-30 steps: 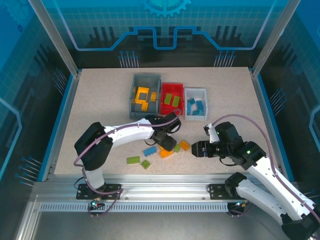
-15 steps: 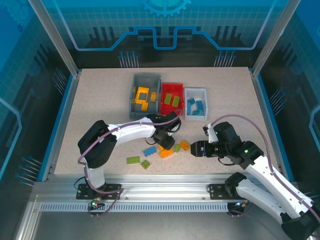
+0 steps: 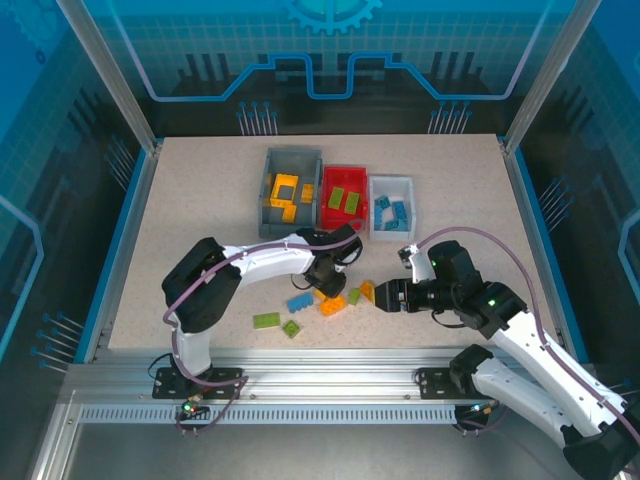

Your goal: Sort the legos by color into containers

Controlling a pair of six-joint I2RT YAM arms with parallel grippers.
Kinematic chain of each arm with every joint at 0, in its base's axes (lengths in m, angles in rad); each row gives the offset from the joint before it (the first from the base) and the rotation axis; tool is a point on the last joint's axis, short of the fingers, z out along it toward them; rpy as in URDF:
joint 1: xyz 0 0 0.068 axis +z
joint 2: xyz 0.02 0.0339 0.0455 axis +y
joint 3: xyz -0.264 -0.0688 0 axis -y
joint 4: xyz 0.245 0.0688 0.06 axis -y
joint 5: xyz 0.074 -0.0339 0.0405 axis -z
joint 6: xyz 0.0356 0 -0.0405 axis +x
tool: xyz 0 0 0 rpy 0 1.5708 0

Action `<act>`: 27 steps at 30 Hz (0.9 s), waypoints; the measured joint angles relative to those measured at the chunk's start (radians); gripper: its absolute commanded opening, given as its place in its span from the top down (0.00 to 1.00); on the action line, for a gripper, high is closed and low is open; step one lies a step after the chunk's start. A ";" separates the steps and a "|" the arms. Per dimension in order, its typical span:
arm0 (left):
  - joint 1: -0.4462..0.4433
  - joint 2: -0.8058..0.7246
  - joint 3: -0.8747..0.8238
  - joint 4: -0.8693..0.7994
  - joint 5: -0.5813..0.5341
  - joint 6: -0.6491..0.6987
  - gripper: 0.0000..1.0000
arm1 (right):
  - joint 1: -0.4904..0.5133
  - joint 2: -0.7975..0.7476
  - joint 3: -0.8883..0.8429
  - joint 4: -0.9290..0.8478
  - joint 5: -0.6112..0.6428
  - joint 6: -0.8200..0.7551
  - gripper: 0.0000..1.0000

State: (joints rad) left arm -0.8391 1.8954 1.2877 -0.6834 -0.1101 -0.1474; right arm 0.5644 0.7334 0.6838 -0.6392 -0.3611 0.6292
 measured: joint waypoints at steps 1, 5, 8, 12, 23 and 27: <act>0.002 -0.001 0.000 0.000 -0.009 -0.003 0.71 | 0.000 0.000 0.000 0.002 0.000 0.000 0.36; 0.026 -0.045 0.000 0.000 -0.036 -0.019 0.71 | 0.000 0.000 0.000 0.017 0.000 0.000 0.36; 0.072 -0.126 0.001 -0.001 -0.054 -0.039 0.71 | 0.002 0.001 -0.003 0.051 0.001 -0.001 0.36; 0.178 -0.222 0.036 -0.012 -0.077 -0.068 0.71 | 0.048 0.020 -0.003 0.118 0.044 -0.017 0.35; 0.457 -0.087 0.272 -0.022 -0.077 -0.116 0.71 | 0.227 0.260 0.172 0.257 0.273 -0.100 0.34; 0.469 0.039 0.387 -0.036 -0.114 -0.115 0.72 | 0.256 0.327 0.206 0.294 0.308 -0.106 0.34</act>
State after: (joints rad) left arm -0.3702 1.9347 1.6749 -0.7197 -0.2241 -0.2626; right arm 0.8200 1.0599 0.8898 -0.3454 -0.0528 0.5228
